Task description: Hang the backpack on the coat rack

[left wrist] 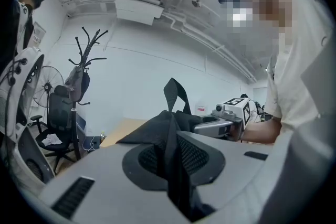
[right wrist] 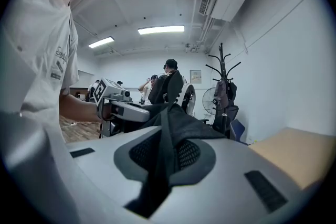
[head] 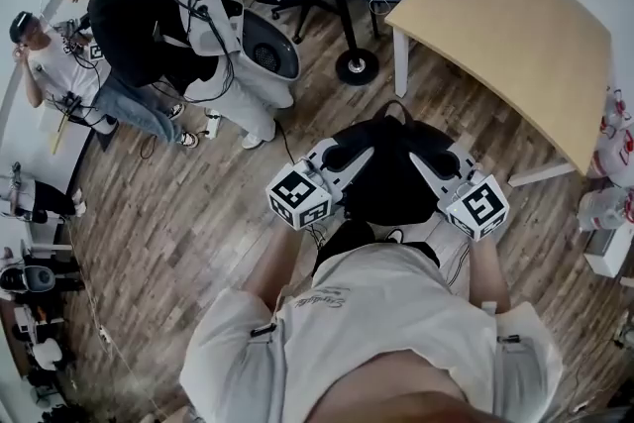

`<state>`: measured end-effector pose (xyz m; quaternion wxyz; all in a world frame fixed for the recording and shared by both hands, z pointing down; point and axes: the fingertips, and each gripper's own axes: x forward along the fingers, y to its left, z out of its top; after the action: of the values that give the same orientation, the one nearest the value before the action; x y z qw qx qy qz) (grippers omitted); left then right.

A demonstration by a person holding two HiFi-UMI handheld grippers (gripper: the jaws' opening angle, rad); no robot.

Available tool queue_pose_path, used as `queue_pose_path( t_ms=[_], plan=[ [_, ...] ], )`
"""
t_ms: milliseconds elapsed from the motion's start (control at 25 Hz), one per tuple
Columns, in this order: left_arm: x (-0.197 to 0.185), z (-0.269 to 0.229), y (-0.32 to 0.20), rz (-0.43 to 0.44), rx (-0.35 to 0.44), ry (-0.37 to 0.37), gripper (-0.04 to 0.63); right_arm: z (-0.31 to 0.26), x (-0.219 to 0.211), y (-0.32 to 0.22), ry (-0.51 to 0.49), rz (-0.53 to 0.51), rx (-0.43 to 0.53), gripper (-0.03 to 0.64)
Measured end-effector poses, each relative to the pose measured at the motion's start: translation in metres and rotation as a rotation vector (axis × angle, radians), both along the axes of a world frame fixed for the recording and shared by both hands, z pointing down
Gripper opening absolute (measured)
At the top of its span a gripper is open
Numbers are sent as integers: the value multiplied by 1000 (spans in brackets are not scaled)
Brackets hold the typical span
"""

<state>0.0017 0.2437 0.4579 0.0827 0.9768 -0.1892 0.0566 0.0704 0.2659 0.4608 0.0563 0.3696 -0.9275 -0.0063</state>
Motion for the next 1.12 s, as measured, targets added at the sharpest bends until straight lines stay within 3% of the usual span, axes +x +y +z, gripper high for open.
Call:
queue_pose_path(
  t_ms=[440,640,960,1120],
  plan=[
    [5,13,-90,13,-26,33,51,10,5,-91,34,20,-37,37],
    [7,10,-141,57,-19,38,51,8,7,-139,22,37,-53,38],
    [-14,0,-218,91,5,71,51,-4,-14,-216,39,61,-16,40],
    [-24,-5,-254,87,5,53,51,-7,-25,-253,27,67,-30,40]
  ],
)
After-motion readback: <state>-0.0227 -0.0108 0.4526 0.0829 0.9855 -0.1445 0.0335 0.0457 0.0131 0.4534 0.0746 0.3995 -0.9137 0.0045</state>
